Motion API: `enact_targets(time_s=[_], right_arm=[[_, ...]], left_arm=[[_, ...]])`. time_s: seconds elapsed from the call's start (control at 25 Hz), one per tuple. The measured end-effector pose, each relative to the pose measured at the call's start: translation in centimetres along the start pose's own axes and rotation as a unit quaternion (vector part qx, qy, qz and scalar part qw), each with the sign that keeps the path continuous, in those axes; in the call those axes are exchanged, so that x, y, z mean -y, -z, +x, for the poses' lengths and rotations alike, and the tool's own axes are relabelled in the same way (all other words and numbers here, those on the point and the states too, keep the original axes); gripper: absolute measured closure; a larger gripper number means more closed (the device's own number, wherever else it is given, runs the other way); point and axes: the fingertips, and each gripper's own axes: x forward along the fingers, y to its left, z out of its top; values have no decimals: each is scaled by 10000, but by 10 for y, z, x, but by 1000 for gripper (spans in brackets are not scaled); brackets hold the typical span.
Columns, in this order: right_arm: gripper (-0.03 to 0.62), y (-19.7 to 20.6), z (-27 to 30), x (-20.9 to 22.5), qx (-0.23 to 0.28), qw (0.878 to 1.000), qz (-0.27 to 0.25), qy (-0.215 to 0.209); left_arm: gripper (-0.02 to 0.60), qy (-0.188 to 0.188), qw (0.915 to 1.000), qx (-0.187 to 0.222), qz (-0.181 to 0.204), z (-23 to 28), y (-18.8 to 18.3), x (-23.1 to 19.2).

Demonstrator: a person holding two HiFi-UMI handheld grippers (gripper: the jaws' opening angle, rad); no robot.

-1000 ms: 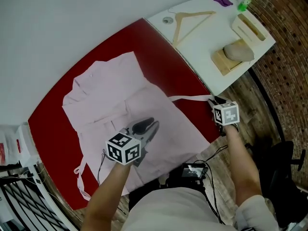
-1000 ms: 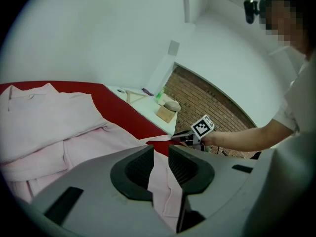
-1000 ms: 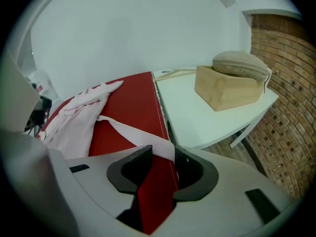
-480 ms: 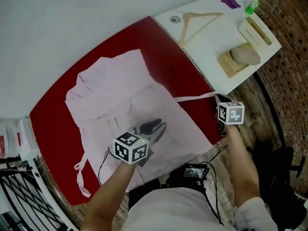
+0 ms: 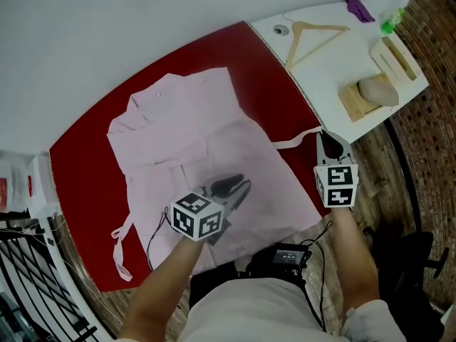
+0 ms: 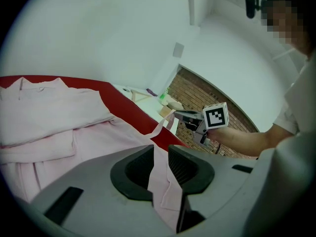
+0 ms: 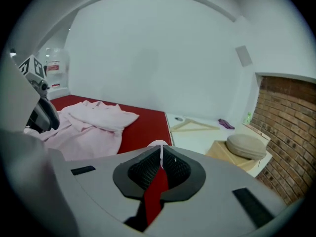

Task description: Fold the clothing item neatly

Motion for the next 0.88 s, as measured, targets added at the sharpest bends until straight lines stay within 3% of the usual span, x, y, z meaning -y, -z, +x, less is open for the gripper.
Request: enact_targets(time_s=[0.36, 0.56, 0.72, 0.88], right_arm=[[569, -67, -6, -71, 861, 9942, -490, -424], [569, -102, -6, -137, 1168, 9850, -1012, -770], [569, -101, 0, -205, 1127, 9725, -1680, -1151], [568, -73, 14, -272, 786, 9564, -2272, -1657]], left_arm=[[491, -274, 9990, 264, -252, -33, 14, -8], [491, -267, 9983, 363, -361, -53, 24, -14], [491, -311, 9977, 427, -431, -72, 32, -23], [491, -406, 9965, 465, -568, -92, 45, -35]])
